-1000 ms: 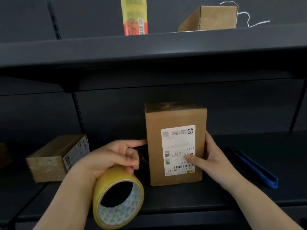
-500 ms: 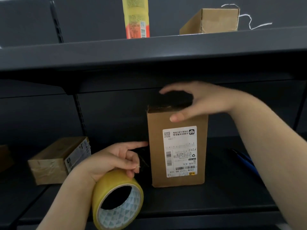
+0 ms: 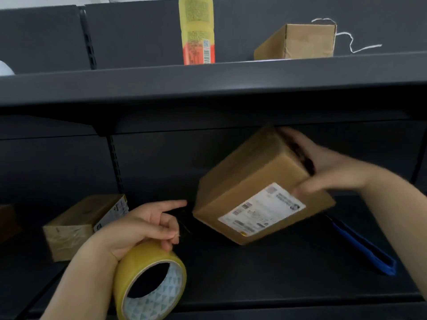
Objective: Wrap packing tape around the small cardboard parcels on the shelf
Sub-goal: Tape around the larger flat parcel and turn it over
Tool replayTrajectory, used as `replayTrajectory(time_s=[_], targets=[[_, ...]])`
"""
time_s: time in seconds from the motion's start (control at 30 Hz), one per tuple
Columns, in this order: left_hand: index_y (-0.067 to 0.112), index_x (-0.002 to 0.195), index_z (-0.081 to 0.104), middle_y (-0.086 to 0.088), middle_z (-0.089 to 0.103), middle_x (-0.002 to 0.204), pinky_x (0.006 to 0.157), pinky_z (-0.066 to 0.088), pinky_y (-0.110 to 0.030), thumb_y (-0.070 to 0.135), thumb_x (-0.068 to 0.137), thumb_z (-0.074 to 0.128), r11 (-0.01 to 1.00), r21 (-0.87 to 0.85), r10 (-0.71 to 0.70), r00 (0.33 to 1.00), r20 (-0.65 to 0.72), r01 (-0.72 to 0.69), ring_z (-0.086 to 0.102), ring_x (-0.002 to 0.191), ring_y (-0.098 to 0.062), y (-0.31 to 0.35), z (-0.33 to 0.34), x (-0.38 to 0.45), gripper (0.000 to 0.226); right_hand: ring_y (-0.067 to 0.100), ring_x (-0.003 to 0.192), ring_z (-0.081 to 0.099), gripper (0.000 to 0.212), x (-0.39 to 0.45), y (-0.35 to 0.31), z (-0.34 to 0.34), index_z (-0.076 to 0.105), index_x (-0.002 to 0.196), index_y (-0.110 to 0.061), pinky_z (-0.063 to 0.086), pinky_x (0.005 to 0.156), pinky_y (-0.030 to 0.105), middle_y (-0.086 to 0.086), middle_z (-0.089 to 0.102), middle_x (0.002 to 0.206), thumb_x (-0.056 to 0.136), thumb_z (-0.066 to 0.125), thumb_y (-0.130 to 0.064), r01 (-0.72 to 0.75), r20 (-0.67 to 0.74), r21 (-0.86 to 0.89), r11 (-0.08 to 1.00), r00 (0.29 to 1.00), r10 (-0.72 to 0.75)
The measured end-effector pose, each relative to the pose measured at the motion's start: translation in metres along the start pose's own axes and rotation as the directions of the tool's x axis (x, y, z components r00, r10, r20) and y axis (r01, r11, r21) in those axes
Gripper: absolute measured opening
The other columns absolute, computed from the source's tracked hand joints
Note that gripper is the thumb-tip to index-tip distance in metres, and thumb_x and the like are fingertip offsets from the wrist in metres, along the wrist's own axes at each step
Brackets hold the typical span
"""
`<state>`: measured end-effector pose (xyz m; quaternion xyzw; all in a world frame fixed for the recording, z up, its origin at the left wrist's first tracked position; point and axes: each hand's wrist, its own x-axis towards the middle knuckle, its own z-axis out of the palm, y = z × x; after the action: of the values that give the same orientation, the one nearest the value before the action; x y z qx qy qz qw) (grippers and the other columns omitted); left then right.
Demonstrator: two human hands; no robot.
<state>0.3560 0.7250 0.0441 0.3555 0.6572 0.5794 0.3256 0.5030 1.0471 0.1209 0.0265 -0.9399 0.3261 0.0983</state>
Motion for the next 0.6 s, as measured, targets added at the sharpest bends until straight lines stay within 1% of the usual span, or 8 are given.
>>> replayTrajectory(time_s=[0.07, 0.17, 0.23, 0.3, 0.37, 0.43, 0.5, 0.6], targets=[[0.019, 0.122, 0.048, -0.011, 0.064, 0.061, 0.051, 0.052, -0.024, 0.025, 0.031, 0.095, 1.000, 0.004, -0.018, 1.000, -0.018, 0.018, 0.063, 0.055, -0.015, 0.002, -0.001, 0.002, 0.102, -0.005, 0.114, 0.048, 0.124, -0.019, 0.021, 0.019, 0.000, 0.128, -0.069, 0.047, 0.088, 0.020, -0.020, 0.036, 0.133, 0.039, 0.082, -0.041, 0.027, -0.020, 0.169, 0.985, 1.000, -0.024], [0.018, 0.118, 0.050, -0.010, 0.063, 0.059, 0.050, 0.051, -0.024, 0.026, 0.028, 0.095, 0.999, 0.016, -0.043, 0.999, -0.008, 0.043, 0.063, 0.054, -0.015, 0.004, 0.001, 0.009, 0.101, 0.003, 0.119, 0.049, 0.126, -0.037, 0.050, 0.055, 0.002, 0.127, -0.072, 0.043, 0.099, 0.032, -0.017, 0.040, 0.137, 0.040, 0.085, -0.033, 0.017, -0.058, 0.392, 0.920, 0.998, 0.006], [0.016, 0.122, 0.048, -0.009, 0.063, 0.060, 0.051, 0.051, -0.024, 0.026, 0.032, 0.095, 0.999, 0.028, -0.043, 0.998, 0.034, 0.042, 0.062, 0.055, -0.015, 0.004, 0.004, 0.013, 0.102, 0.004, 0.119, 0.051, 0.128, -0.044, 0.066, 0.072, 0.004, 0.129, -0.069, 0.044, 0.097, 0.028, -0.012, 0.046, 0.136, 0.040, 0.086, -0.029, -0.009, -0.069, 0.471, 0.882, 0.997, 0.047], [0.014, 0.127, 0.045, -0.008, 0.063, 0.061, 0.052, 0.051, -0.023, 0.025, 0.039, 0.093, 0.999, 0.038, -0.038, 0.996, 0.086, 0.035, 0.062, 0.055, -0.014, 0.005, 0.007, 0.015, 0.101, 0.001, 0.114, 0.055, 0.137, -0.048, 0.076, 0.083, 0.004, 0.139, -0.054, 0.048, 0.089, 0.021, -0.009, 0.052, 0.132, 0.035, 0.091, -0.030, -0.049, -0.047, 0.498, 0.866, 0.995, 0.083], [0.013, 0.127, 0.045, -0.007, 0.063, 0.061, 0.052, 0.051, -0.022, 0.025, 0.043, 0.092, 0.999, 0.035, -0.034, 0.993, 0.117, 0.030, 0.063, 0.055, -0.012, 0.005, 0.010, 0.016, 0.098, 0.003, 0.114, 0.056, 0.143, -0.049, 0.080, 0.089, 0.001, 0.144, -0.047, 0.049, 0.090, 0.024, -0.007, 0.054, 0.130, 0.034, 0.092, -0.033, -0.065, -0.050, 0.510, 0.858, 0.993, 0.105], [0.012, 0.127, 0.046, -0.006, 0.063, 0.061, 0.052, 0.051, -0.022, 0.024, 0.044, 0.092, 0.999, 0.032, -0.028, 0.991, 0.127, 0.024, 0.063, 0.055, -0.012, 0.005, 0.011, 0.017, 0.096, 0.004, 0.117, 0.054, 0.140, -0.048, 0.079, 0.090, -0.007, 0.141, -0.053, 0.045, 0.097, 0.029, -0.010, 0.052, 0.132, 0.041, 0.088, -0.027, -0.037, -0.080, 0.496, 0.868, 0.993, 0.089], [0.011, 0.127, 0.047, -0.007, 0.063, 0.061, 0.052, 0.051, -0.023, 0.024, 0.045, 0.092, 1.000, 0.018, -0.018, 0.992, 0.126, 0.016, 0.062, 0.054, -0.012, 0.006, 0.011, 0.017, 0.095, 0.000, 0.122, 0.048, 0.136, -0.047, 0.076, 0.090, -0.011, 0.137, -0.059, 0.041, 0.100, 0.027, -0.015, 0.046, 0.135, 0.046, 0.085, -0.025, 0.003, -0.103, 0.460, 0.888, 0.993, 0.050], [0.013, 0.123, 0.051, -0.007, 0.062, 0.059, 0.051, 0.051, -0.024, 0.023, 0.043, 0.092, 1.000, 0.005, -0.004, 0.994, 0.110, 0.004, 0.061, 0.054, -0.012, 0.004, 0.011, 0.017, 0.091, -0.002, 0.126, 0.043, 0.132, -0.048, 0.072, 0.092, -0.005, 0.134, -0.064, 0.037, 0.105, 0.028, -0.020, 0.042, 0.137, 0.046, 0.086, -0.028, 0.051, -0.146, 0.419, 0.907, 0.989, 0.012]])
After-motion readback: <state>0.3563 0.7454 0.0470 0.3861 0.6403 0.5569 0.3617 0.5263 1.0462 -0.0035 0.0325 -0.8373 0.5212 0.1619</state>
